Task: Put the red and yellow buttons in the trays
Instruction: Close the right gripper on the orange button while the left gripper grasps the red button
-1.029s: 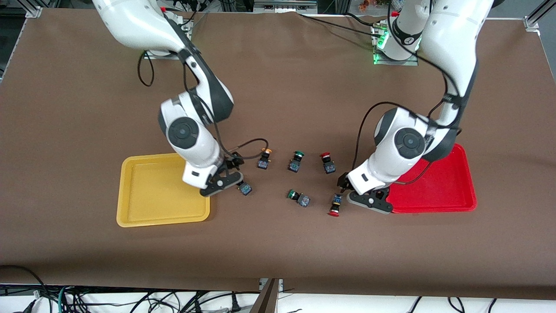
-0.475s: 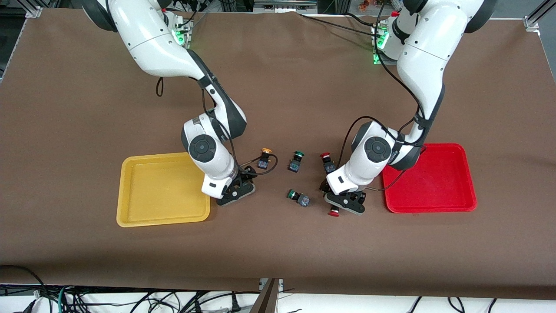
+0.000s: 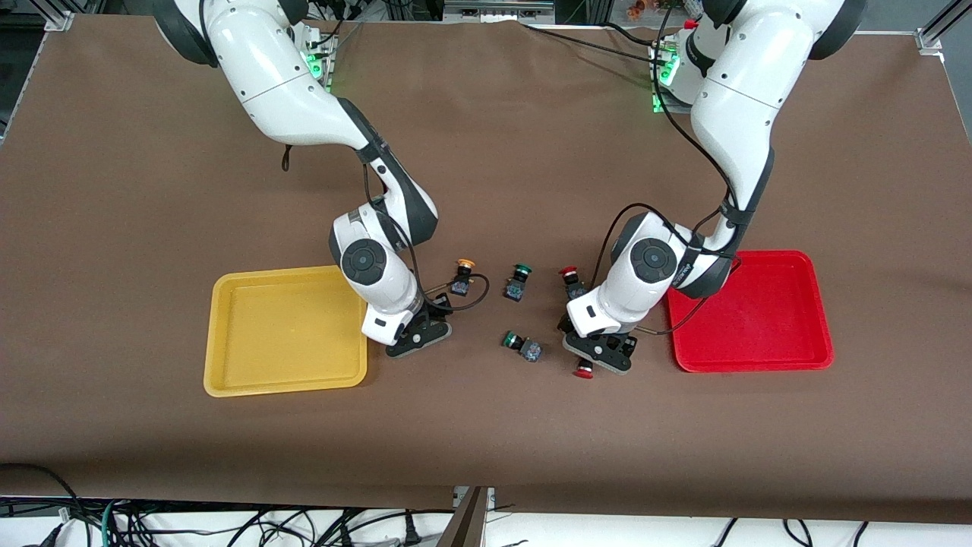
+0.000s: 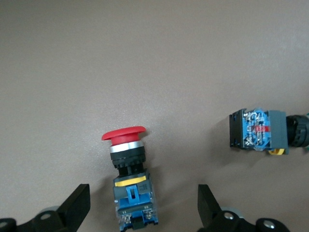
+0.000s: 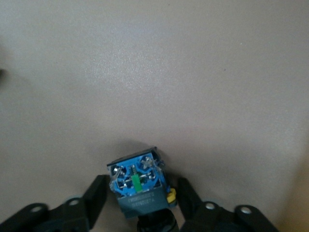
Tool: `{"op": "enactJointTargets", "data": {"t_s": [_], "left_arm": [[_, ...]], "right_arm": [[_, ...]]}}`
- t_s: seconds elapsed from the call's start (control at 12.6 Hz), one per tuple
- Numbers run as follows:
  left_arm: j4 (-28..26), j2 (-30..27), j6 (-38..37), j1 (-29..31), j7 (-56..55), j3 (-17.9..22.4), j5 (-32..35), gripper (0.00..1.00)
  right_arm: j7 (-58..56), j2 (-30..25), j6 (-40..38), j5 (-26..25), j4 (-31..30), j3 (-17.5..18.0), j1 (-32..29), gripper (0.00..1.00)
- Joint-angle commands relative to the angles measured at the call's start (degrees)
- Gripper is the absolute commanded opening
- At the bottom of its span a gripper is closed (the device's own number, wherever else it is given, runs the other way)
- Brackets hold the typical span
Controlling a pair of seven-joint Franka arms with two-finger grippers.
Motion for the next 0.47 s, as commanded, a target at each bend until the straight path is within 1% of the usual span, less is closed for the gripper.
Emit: {"op": "enactJointTargets", "data": {"t_s": [0.0, 0.08, 0.16, 0.32, 0.4], "left_arm": [[1.21, 1.27, 0.13, -0.37, 1.25, 0.50, 1.00, 0.42], [1.21, 1.10, 0.13, -0.37, 1.25, 0.50, 1.00, 0.20], [1.21, 0.92, 0.04, -0.20, 1.25, 0.50, 1.00, 0.00], [1.21, -0.56, -0.40, 0.59, 1.07, 0.41, 1.00, 0.00], [0.69, -3.10, -2.14, 1.29, 0.99, 0.41, 1.00, 0.00]], "right_arm": [[0.07, -0.90, -0.29, 0.92, -0.66, -0.17, -0.04, 0.21], [-0.10, -1.95, -2.82, 0.84, -0.40, -0.26, -0.65, 0.09], [-0.54, -3.26, -6.32, 0.84, 0.21, -0.35, -1.79, 0.06], [-6.13, -6.16, -13.27, 0.66, 1.18, -0.35, -5.38, 0.06], [-10.00, -7.39, -15.56, 0.57, 1.27, -0.52, -7.49, 0.06]]}}
